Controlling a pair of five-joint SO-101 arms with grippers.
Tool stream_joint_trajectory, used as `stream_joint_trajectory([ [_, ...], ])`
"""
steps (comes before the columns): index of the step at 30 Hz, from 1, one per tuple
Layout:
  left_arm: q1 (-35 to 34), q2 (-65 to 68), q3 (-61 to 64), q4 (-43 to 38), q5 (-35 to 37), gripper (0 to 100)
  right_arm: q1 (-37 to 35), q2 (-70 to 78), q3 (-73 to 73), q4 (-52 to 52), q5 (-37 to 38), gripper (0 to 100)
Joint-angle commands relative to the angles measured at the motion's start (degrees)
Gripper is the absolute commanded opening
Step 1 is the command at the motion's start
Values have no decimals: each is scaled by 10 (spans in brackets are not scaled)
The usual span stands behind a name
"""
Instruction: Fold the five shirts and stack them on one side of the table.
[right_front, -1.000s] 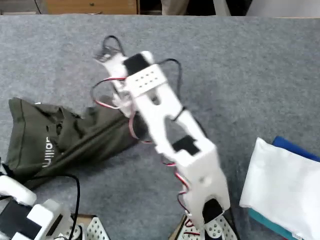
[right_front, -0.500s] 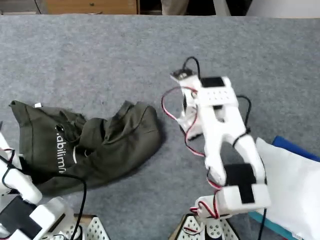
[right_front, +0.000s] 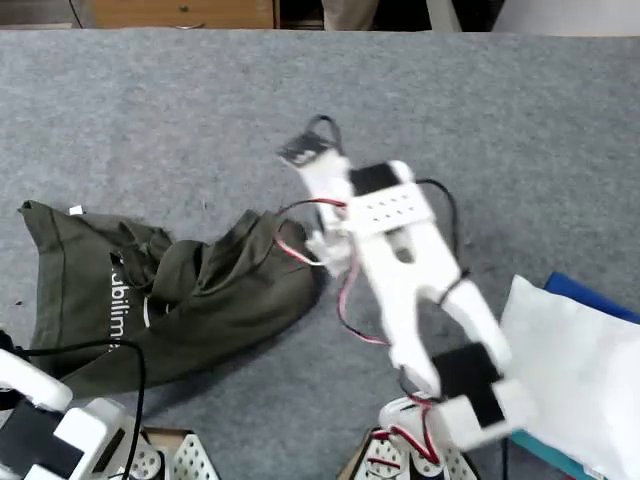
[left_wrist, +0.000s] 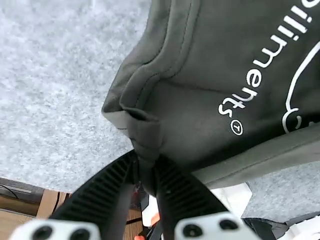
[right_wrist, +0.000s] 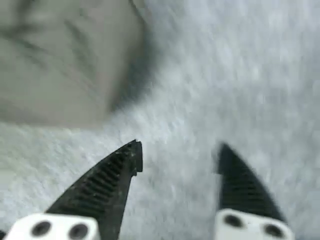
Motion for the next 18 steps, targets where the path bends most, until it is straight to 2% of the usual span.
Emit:
stream_joint_trajectory([
  [1, -7, -15, -25, 10, -5, 19, -66, 83, -120, 7, -13, 336],
  [7, -8, -15, 4, 7, -5, 19, -160, 290, -349, 73, -47, 336],
  [12, -15, -15, 15, 6, -5, 19, -180, 458, -543, 164, -84, 322],
  [14, -34, -18, 9, 4, -4, 19, -172, 516, -614, 208, -105, 270],
  [18, -75, -15, 11, -50, -4, 19, -145, 569, -693, 233, -114, 76],
])
